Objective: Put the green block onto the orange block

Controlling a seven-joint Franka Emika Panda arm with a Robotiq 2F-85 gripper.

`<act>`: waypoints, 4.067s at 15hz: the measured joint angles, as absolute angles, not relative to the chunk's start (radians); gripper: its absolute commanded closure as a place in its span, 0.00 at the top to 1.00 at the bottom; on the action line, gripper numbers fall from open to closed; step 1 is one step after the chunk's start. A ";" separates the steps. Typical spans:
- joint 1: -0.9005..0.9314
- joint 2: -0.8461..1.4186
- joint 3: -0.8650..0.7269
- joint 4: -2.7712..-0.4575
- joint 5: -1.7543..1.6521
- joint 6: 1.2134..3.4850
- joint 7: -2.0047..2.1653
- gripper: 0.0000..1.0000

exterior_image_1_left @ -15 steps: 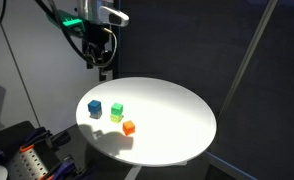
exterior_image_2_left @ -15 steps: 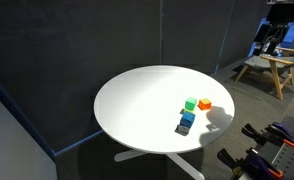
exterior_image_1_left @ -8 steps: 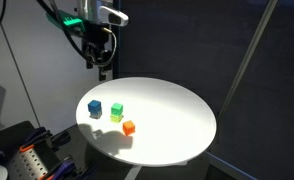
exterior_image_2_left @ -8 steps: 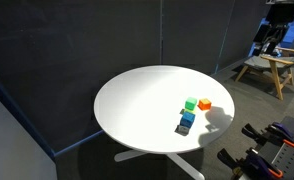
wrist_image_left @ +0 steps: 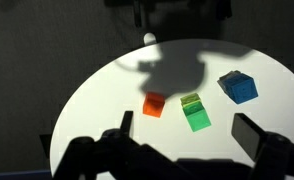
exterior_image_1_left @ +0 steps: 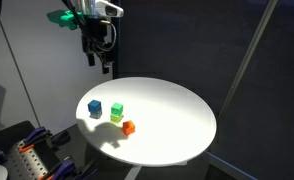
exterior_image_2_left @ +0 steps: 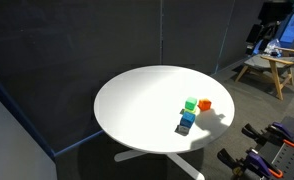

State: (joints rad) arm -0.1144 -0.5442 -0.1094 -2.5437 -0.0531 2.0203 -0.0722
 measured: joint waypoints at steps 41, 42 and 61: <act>0.035 0.028 -0.040 -2.385 -0.032 2.419 -0.181 1.00; 0.035 0.029 -0.040 -2.385 -0.032 2.419 -0.181 1.00; 0.029 0.146 -0.017 -2.361 -0.032 2.501 -0.157 1.00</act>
